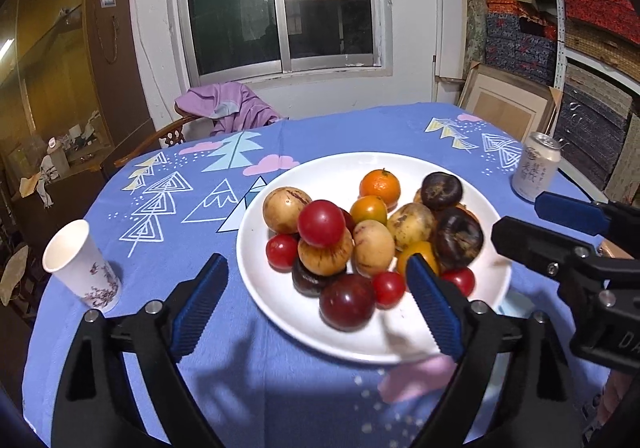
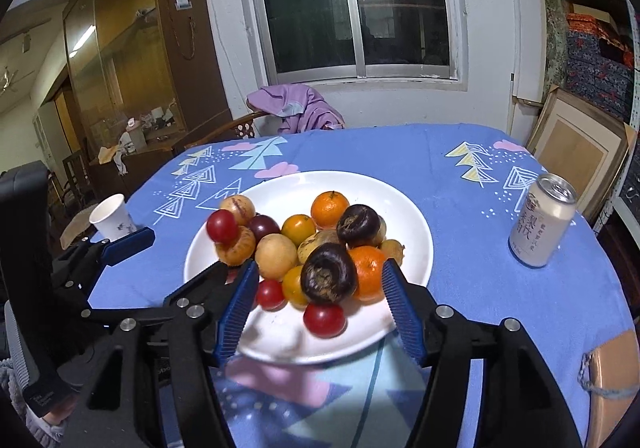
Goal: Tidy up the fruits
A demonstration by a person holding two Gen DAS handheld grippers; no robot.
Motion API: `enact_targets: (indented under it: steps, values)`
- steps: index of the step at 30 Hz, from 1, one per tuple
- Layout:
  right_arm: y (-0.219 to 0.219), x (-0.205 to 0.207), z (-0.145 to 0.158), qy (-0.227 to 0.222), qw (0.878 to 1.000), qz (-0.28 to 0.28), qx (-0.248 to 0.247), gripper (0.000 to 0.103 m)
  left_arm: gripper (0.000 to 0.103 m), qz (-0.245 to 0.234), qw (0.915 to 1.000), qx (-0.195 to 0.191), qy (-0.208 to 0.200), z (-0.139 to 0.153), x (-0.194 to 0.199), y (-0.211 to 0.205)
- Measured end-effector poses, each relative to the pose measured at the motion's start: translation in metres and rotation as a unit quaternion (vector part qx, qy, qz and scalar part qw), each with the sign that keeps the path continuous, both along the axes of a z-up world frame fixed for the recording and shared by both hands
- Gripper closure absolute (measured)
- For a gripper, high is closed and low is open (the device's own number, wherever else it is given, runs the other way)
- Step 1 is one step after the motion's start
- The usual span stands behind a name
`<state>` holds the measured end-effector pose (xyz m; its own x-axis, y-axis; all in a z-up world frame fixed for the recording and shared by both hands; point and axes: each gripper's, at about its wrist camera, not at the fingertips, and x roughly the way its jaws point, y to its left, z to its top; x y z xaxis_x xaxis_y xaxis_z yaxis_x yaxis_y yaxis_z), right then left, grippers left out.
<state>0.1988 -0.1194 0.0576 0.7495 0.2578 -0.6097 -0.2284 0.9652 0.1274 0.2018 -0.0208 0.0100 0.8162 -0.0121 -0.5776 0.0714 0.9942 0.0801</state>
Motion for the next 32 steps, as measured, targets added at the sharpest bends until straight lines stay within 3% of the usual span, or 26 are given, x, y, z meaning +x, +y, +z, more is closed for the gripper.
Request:
enact_targets:
  steps: [8, 13, 22, 32]
  values:
    - [-0.011, -0.045, 0.001, -0.027, 0.999, -0.023, 0.005, 0.006, 0.004, -0.006, 1.0, -0.007, -0.003, 0.009, -0.05, -0.003]
    - [-0.018, -0.056, 0.001, -0.051, 0.998, -0.033, 0.011, 0.003, 0.004, -0.003, 1.0, -0.005, -0.001, 0.01, -0.059, -0.003]
    - [-0.022, -0.053, -0.001, -0.04, 0.998, -0.037, 0.018, 0.003, 0.004, -0.006, 0.9996, -0.021, -0.017, 0.013, -0.063, 0.001]
    - [-0.023, -0.053, -0.002, -0.033, 0.999, -0.039, 0.017, 0.003, 0.004, 0.003, 0.9997, -0.024, -0.007, 0.012, -0.059, 0.005]
